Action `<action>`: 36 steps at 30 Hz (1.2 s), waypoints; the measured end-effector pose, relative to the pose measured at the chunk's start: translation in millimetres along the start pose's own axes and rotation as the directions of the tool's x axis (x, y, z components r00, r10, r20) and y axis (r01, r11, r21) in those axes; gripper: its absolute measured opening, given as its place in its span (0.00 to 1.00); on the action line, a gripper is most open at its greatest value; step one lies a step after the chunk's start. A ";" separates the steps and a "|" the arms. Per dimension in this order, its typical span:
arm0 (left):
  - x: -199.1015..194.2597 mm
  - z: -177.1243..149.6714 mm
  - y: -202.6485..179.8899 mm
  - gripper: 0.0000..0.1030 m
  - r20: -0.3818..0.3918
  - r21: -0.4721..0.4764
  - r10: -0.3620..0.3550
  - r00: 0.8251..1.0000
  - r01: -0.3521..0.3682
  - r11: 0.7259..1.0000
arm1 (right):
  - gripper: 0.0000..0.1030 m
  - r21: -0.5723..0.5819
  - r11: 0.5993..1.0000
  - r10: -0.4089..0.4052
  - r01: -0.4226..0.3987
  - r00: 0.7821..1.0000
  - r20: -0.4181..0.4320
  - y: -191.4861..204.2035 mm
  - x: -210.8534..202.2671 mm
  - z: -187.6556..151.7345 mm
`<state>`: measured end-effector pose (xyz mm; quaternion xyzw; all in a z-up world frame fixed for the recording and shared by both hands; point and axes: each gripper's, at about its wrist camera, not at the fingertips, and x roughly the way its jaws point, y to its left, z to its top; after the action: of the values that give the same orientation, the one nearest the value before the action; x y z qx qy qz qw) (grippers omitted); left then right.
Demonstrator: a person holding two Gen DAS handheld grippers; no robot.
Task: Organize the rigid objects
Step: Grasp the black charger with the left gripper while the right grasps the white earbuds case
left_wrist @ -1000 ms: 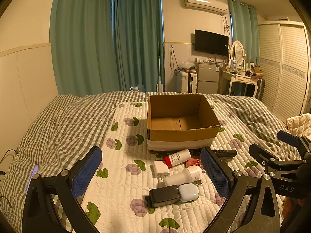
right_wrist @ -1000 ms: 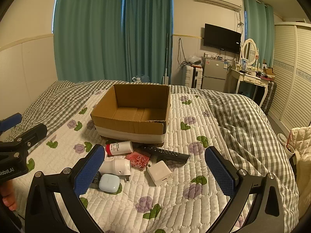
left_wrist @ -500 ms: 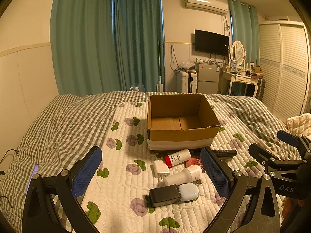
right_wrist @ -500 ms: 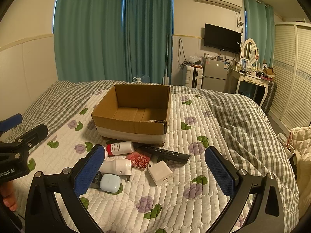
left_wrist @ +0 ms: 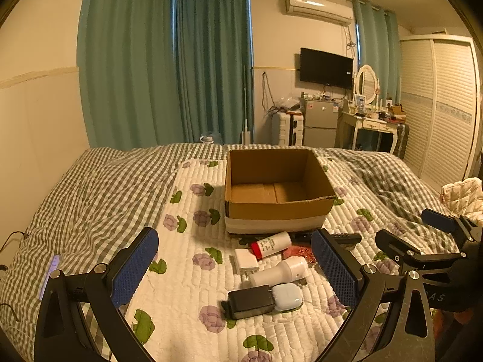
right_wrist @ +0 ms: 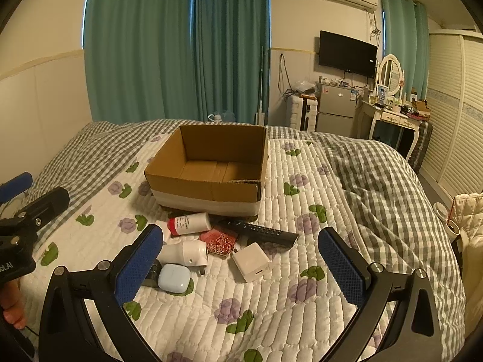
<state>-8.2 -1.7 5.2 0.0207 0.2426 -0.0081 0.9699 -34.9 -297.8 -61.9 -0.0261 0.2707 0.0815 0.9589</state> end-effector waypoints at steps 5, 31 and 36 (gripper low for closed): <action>40.5 -22.3 -1.0 1.00 -0.137 -0.014 0.003 0.991 -0.005 1.000 | 1.00 0.000 1.000 0.003 -0.003 0.998 -0.069 -1.5 24.3 -11.1; 149.1 -99.3 -17.0 0.70 -0.457 -0.051 -0.059 0.887 0.040 0.998 | 1.00 -0.009 1.000 0.012 -0.016 0.950 -0.313 3.7 96.7 -47.9; 121.0 -81.9 -1.6 0.70 -0.403 -0.004 -0.019 0.915 0.018 1.000 | 1.00 -0.047 0.999 0.001 -0.016 0.952 -0.307 15.1 96.3 -46.3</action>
<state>60.0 -0.3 -124.0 0.0194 0.4372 -0.0128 0.8991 19.6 -273.6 -151.9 -0.0608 0.4142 0.0871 0.9040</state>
